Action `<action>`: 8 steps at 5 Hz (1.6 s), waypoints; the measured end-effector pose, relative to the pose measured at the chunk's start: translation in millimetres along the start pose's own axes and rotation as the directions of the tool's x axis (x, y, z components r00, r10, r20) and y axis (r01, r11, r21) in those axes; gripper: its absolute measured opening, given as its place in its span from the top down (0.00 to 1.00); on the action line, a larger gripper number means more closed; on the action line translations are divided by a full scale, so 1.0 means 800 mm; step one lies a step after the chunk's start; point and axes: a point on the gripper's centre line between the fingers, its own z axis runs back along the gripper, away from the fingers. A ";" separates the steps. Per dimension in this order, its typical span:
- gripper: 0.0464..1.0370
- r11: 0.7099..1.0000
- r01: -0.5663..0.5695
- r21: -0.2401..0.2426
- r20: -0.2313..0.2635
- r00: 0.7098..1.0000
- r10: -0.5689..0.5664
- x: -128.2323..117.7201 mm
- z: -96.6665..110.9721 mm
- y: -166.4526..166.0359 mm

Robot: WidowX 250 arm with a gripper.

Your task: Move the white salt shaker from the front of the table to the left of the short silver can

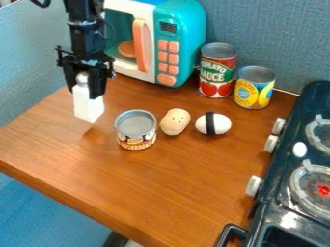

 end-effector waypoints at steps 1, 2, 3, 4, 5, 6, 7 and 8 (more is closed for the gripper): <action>0.40 1.000 -0.006 -0.007 -0.014 1.000 0.006 0.006 -0.006 0.013; 0.40 1.000 -0.008 -0.009 -0.005 1.000 0.008 0.005 -0.003 0.023; 0.40 0.999 0.000 -0.032 -0.028 1.000 -0.001 0.006 -0.017 0.025; 0.40 0.999 -0.006 -0.050 -0.027 1.000 0.005 0.004 -0.019 0.031; 0.40 0.999 0.005 -0.053 -0.024 1.000 -0.006 0.004 -0.028 0.030; 0.35 0.998 0.038 -0.058 -0.017 0.999 -0.039 0.005 -0.027 0.029; 0.07 0.996 0.045 -0.075 -0.006 0.999 -0.045 0.002 -0.028 0.024; 0.03 0.995 0.055 -0.081 0.037 0.998 -0.052 -0.006 -0.006 0.016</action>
